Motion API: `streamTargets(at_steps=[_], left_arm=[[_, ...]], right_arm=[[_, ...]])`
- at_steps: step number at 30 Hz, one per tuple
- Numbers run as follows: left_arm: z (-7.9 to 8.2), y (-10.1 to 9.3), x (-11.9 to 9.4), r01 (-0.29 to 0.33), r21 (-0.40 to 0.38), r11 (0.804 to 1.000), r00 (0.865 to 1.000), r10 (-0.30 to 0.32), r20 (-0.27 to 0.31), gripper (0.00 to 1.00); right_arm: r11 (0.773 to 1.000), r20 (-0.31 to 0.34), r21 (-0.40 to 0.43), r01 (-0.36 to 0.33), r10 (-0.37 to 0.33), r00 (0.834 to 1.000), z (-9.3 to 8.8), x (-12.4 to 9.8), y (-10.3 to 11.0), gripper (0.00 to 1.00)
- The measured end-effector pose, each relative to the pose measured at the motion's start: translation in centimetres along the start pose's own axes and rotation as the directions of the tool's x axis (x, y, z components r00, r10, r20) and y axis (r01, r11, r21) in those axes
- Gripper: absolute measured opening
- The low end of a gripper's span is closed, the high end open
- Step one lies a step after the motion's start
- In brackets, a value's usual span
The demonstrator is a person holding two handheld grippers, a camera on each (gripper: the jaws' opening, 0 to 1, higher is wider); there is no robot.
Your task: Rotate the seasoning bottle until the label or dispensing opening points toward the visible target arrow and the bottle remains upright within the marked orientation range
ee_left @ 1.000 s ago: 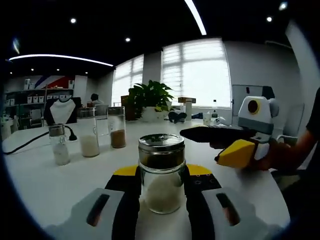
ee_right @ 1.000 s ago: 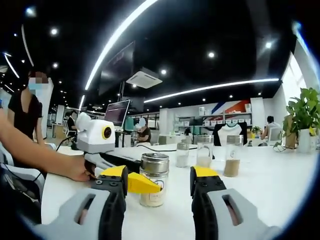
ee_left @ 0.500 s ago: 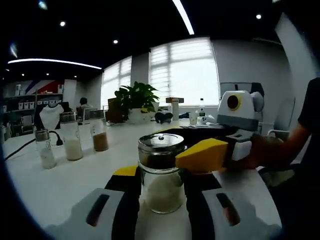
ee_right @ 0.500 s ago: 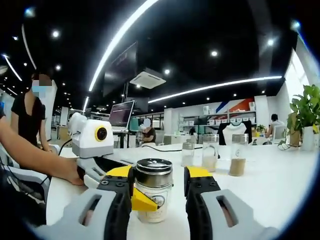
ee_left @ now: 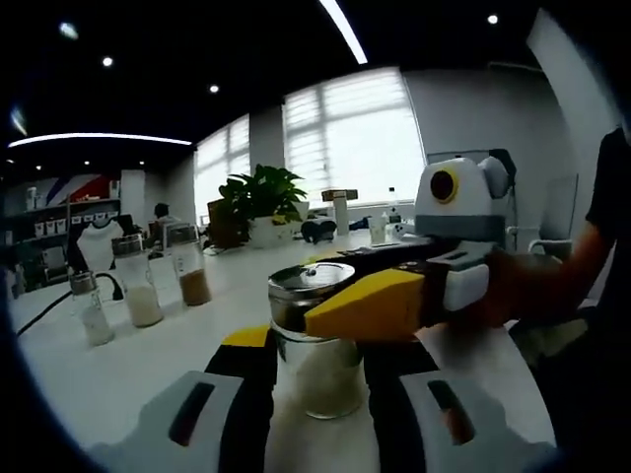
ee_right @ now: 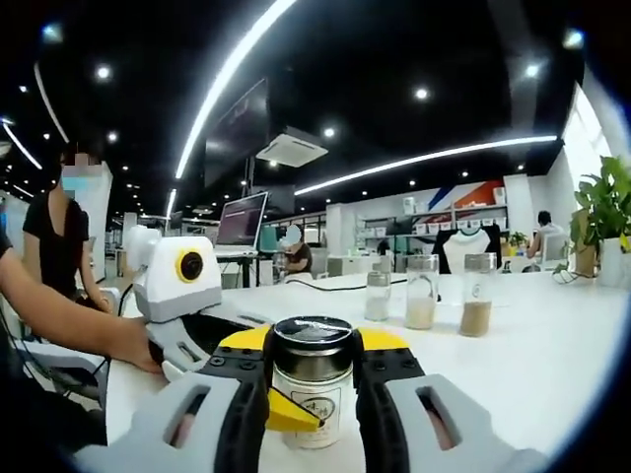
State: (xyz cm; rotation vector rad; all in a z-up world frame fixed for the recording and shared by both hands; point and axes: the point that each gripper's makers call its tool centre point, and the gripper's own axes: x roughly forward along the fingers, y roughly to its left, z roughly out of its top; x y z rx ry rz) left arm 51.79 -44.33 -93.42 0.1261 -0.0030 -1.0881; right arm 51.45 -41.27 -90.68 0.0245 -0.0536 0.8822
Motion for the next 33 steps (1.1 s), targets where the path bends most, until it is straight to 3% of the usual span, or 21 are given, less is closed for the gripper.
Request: streamTargets(at_steps=[2,3,5,10,13,15,18,19,22,24,26,30,33], left_arm=[[1.2,0.7,-0.4,-0.046,-0.032,0.998,0.997,0.048,0.067,0.36],[1.6,1.2,-0.7,-0.079,-0.074,0.994,0.992,0.085,0.089,0.35],[2.0,1.7,-1.1,-0.107,-0.089,0.99,0.986,0.117,0.116,0.37],[2.2,2.3,-1.3,-0.181,-0.084,0.98,0.974,0.19,0.121,0.41],[1.6,2.8,-1.2,-0.269,-0.016,0.963,0.961,0.27,0.065,0.4],[1.9,2.8,-1.0,-0.29,0.043,0.956,0.956,0.287,0.07,0.4],[2.3,3.1,-0.9,-0.36,0.117,0.926,0.932,0.353,0.079,0.4],[2.3,3.0,-0.8,-0.357,0.115,0.927,0.933,0.351,0.076,0.4],[2.4,3.1,-1.3,-0.347,0.068,0.935,0.936,0.342,0.079,0.39],[2.4,3.0,-1.6,-0.326,0.029,0.945,0.943,0.323,0.083,0.38],[3.1,2.8,-2.1,-0.302,0.026,0.953,0.948,0.297,0.119,0.38],[2.8,2.4,-2.1,-0.239,0.007,0.971,0.964,0.237,0.118,0.37],[2.5,2.3,-2.0,-0.214,0.053,0.975,0.973,0.209,0.095,0.37]], right_arm=[[0.999,0.069,-0.034,0.032,-0.03,0.997,1.6,0.3,-0.2,0.29],[0.999,0.071,-0.032,0.042,-0.04,0.997,2.0,0.6,-0.1,0.29],[0.998,0.059,-0.033,0.056,-0.054,0.997,2.5,1.0,-0.1,0.29],[0.985,0.079,-0.041,0.169,-0.165,0.983,3.2,1.4,-0.1,0.29],[0.974,0.078,-0.026,0.223,-0.221,0.972,3.0,1.7,-0.2,0.29],[0.97,0.094,-0.002,0.243,-0.241,0.966,3.4,2.1,0.0,0.29],[0.967,0.121,0.031,0.251,-0.253,0.96,4.3,2.2,0.3,0.29],[0.966,0.117,0.029,0.255,-0.257,0.959,4.4,2.2,0.4,0.29],[0.975,0.11,-0.036,0.22,-0.215,0.97,4.3,2.3,0.9,0.29],[0.982,0.096,-0.121,0.143,-0.132,0.987,4.4,2.2,1.8,0.29],[0.973,0.127,-0.215,0.087,-0.061,0.99,5.1,2.0,2.7,0.29],[0.98,0.077,-0.198,0.018,-0.003,0.997,4.5,1.8,2.7,0.29],[0.983,0.056,-0.177,-0.038,0.049,0.997,4.2,1.7,2.6,0.29]])
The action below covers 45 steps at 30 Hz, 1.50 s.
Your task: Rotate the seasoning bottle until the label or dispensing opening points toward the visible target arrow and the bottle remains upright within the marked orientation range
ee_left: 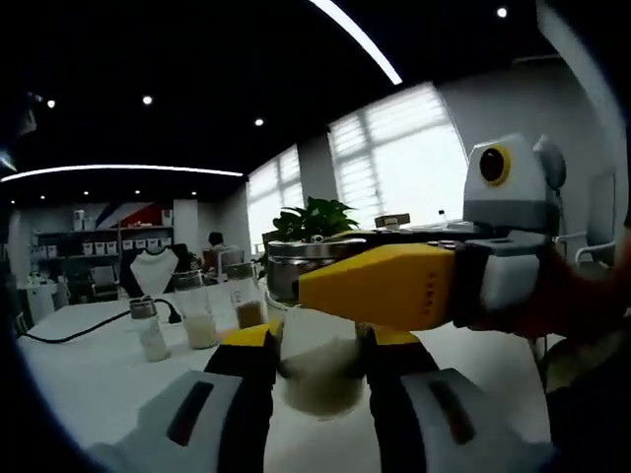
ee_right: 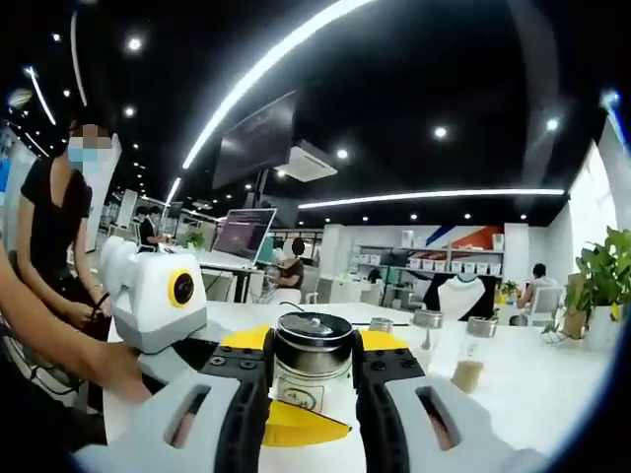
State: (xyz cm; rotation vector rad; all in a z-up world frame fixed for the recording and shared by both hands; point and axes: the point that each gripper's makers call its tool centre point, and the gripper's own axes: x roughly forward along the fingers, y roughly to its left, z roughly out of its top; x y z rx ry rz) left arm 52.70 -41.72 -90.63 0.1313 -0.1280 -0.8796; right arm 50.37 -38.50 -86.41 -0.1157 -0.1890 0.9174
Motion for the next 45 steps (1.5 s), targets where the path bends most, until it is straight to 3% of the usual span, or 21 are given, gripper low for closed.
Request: streamTargets(at_steps=[2,5,10,16,20,21,24,28,30,33,37,42,45], left_arm=[[0.0,-0.4,-0.2,0.048,-0.014,0.999,0.999,-0.048,0.003,0.37],[0.8,-1.2,-0.7,0.124,-0.125,0.984,0.992,-0.119,0.048,0.37],[0.8,-2.2,-1.7,0.182,-0.123,0.975,0.983,-0.178,0.042,0.37],[0.3,-3.4,-1.4,0.229,-0.095,0.969,0.973,-0.228,0.014,0.37],[-0.2,-3.6,-1.2,0.231,-0.068,0.971,0.973,-0.232,-0.005,0.38],[-0.3,-3.0,-1.0,0.183,-0.006,0.983,0.983,-0.183,-0.017,0.38],[-0.1,-2.1,-0.8,0.057,0.046,0.997,0.998,-0.056,-0.03,0.38],[0.4,-1.3,-0.8,-0.089,0.12,0.989,0.995,0.093,-0.027,0.4],[0.6,-1.0,-0.8,-0.141,0.107,0.984,0.989,0.144,-0.018,0.4],[0.6,-0.8,-0.4,-0.178,0.09,0.98,0.983,0.18,-0.017,0.4],[0.5,-0.7,-0.3,-0.183,0.101,0.978,0.982,0.186,-0.019,0.4],[-0.2,-0.7,-0.3,-0.152,-0.001,0.988,0.987,0.152,-0.052,0.39],[0.1,-0.5,-0.5,-0.156,0.012,0.988,0.987,0.156,-0.034,0.38]], right_arm=[[0.999,-0.001,0.014,-0.045,0.045,0.999,-0.1,-0.2,0.3,0.29],[0.992,0.049,0.022,-0.123,0.121,0.991,0.7,-0.5,1.2,0.29],[0.972,0.021,0.003,-0.235,0.235,0.972,0.6,-1.3,2.9,0.31],[0.965,-0.031,-0.006,-0.263,0.263,0.964,-0.7,-1.8,3.4,0.32],[0.973,-0.061,0.004,-0.23,0.23,0.971,-1.1,-2.0,3.2,0.31],[0.979,-0.071,-0.027,-0.201,0.199,0.977,-1.2,-1.9,3.1,0.31],[0.994,-0.079,-0.034,-0.106,0.103,0.992,-1.3,-1.2,1.9,0.31],[0.999,-0.056,0.04,-0.016,0.018,0.998,-0.9,-0.7,1.3,0.31],[0.999,-0.054,0.041,0.025,-0.023,0.998,-0.6,-0.6,1.3,0.31],[0.996,-0.073,-0.017,0.09,-0.091,0.993,-0.5,-0.6,1.1,0.31],[0.994,-0.075,-0.027,0.102,-0.104,0.992,-0.6,-0.5,0.9,0.31],[0.997,-0.091,0.032,0.075,-0.072,0.993,-1.3,-0.4,0.5,0.31],[0.999,-0.066,0.035,0.022,-0.02,0.998,-1.0,-0.3,0.6,0.32]])
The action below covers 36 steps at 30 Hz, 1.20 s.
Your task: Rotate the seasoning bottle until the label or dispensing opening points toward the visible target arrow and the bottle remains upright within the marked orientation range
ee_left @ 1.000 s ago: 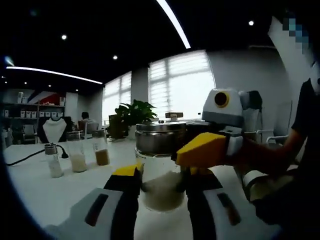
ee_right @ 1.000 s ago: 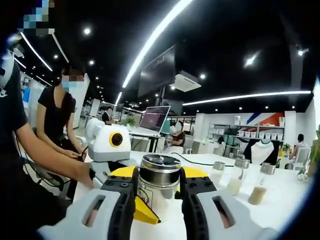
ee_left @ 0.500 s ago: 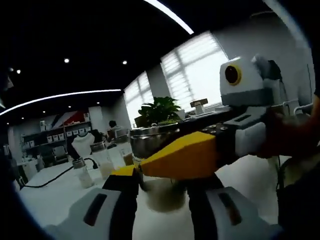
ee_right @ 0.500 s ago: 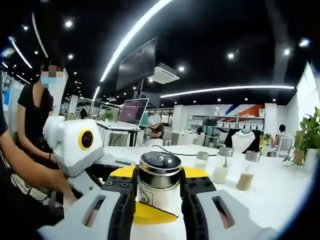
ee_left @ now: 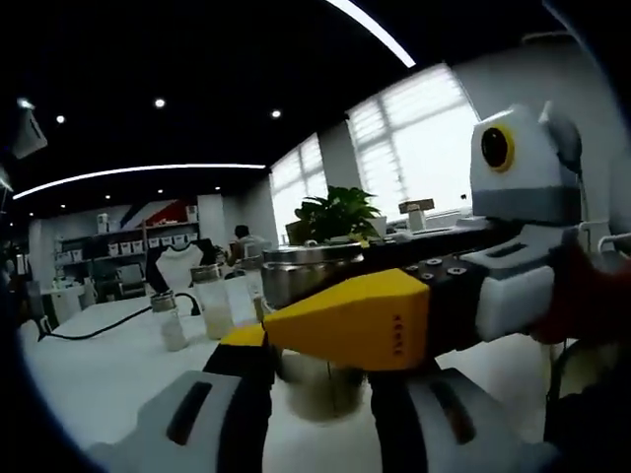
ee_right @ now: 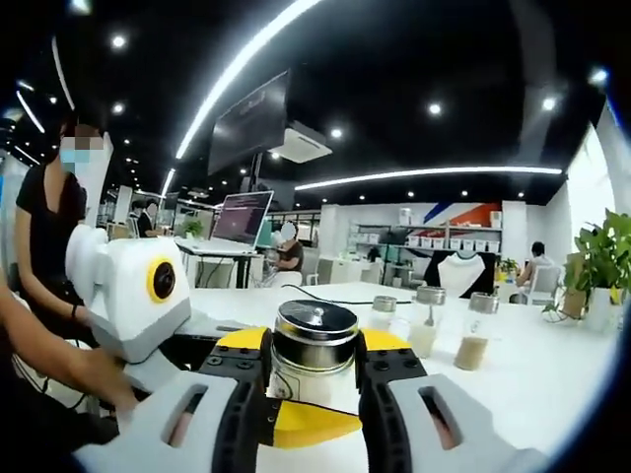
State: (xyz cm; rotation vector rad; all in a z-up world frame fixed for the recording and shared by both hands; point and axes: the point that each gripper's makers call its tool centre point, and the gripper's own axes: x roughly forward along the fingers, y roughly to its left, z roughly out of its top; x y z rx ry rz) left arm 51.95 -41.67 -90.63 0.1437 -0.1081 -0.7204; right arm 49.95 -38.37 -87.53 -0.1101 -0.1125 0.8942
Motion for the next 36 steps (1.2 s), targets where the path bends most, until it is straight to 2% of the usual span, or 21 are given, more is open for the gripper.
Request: streamTargets(at_steps=[4,10,11,13,16,20,23,25,28,30,31,32,35,36], left_arm=[[-0.1,-1.2,-0.1,0.093,-0.049,0.994,0.996,-0.093,0.007,0.38],[0.1,-2.0,0.2,0.134,-0.044,0.99,0.991,-0.133,0.031,0.38],[0.0,-2.0,0.2,0.131,-0.03,0.991,0.991,-0.13,0.024,0.38],[-0.3,-1.5,0.4,0.088,0.048,0.995,0.996,-0.089,0.002,0.39],[-0.8,-1.4,0.5,0.061,0.033,0.998,0.997,-0.06,-0.046,0.39],[-0.8,-1.0,0.3,0.031,0.046,0.998,0.999,-0.029,-0.046,0.39],[-1.4,-0.7,0.3,0.031,0.0,1.0,0.996,-0.03,-0.081,0.38],[-1.4,-0.5,0.3,0.025,0.009,1.0,0.996,-0.024,-0.081,0.38],[-1.3,-0.2,0.2,0.022,0.075,0.997,0.996,-0.016,-0.085,0.38],[-1.3,-0.2,0.0,0.03,0.095,0.995,0.996,-0.021,-0.088,0.38],[-1.4,-0.3,-0.1,0.04,0.096,0.995,0.995,-0.031,-0.091,0.38],[-1.5,-0.3,-0.2,0.047,0.095,0.994,0.995,-0.039,-0.09,0.38],[-1.5,-1.3,-0.7,0.138,0.028,0.99,0.988,-0.136,-0.071,0.38],[-1.4,-1.2,-0.8,0.149,0.034,0.988,0.988,-0.146,-0.057,0.38]], right_arm=[[0.995,-0.022,-0.008,-0.094,0.094,0.995,-0.2,-0.5,0.2,0.33],[0.993,-0.05,0.045,-0.105,0.108,0.993,-0.1,-1.2,-0.1,0.33],[0.993,-0.045,0.048,-0.104,0.106,0.993,-0.2,-1.2,0.0,0.32],[0.995,-0.036,0.035,-0.093,0.094,0.995,-0.3,-1.1,0.3,0.32],[0.997,-0.057,-0.026,-0.072,0.07,0.996,-0.7,-0.7,0.4,0.32],[0.998,-0.039,-0.015,-0.068,0.067,0.997,-0.6,-0.4,0.3,0.32],[0.996,-0.045,-0.017,-0.085,0.084,0.995,-1.1,-0.2,0.3,0.33],[0.996,-0.034,-0.022,-0.092,0.091,0.995,-1.1,-0.1,0.4,0.33],[0.994,-0.029,-0.018,-0.104,0.103,0.994,-0.9,-0.1,0.4,0.33],[0.991,-0.025,0.013,-0.13,0.13,0.991,-0.9,-0.2,0.5,0.32],[0.985,-0.031,0.079,-0.153,0.155,0.987,-1.0,-0.4,0.7,0.32],[0.982,-0.029,0.1,-0.157,0.161,0.987,-1.0,-0.5,0.7,0.32],[0.969,-0.036,0.174,-0.177,0.186,0.982,-1.2,-0.8,0.9,0.31],[0.968,-0.032,0.176,-0.18,0.188,0.982,-1.1,-0.9,0.9,0.31]])
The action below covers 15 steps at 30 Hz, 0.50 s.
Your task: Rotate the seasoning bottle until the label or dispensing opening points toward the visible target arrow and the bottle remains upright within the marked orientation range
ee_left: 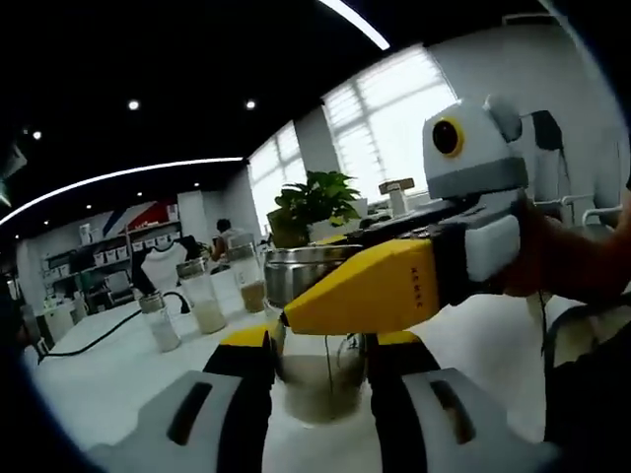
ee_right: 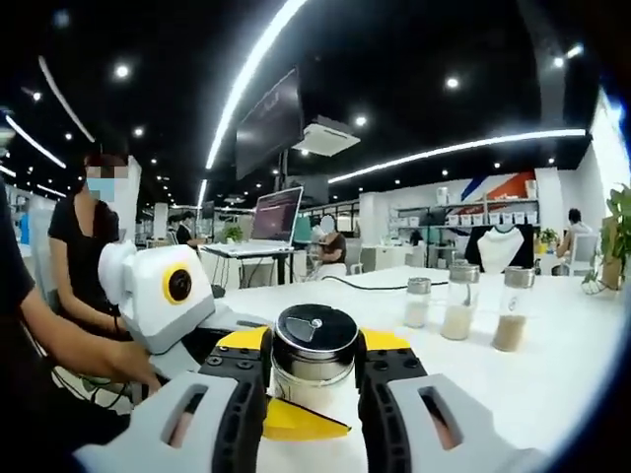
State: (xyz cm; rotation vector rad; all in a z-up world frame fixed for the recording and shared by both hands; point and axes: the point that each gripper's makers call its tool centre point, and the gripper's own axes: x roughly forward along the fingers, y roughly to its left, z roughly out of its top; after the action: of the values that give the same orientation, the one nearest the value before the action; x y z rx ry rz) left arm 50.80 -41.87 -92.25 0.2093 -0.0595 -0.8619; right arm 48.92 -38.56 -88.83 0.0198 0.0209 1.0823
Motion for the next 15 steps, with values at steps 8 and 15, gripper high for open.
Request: streamTargets(at_steps=[8,15], left_arm=[[-1.7,-0.9,-1.6,0.15,0.069,0.986,0.985,-0.143,-0.099,0.42],[-1.3,-0.2,-2.2,0.166,0.022,0.986,0.984,-0.164,-0.065,0.42]], right_arm=[[1.0,0.009,-0.003,-0.02,0.02,1.0,0.4,0.3,0.1,0.31],[1.0,0.02,-0.003,-0.011,0.011,1.0,1.3,-0.3,0.0,0.31]])
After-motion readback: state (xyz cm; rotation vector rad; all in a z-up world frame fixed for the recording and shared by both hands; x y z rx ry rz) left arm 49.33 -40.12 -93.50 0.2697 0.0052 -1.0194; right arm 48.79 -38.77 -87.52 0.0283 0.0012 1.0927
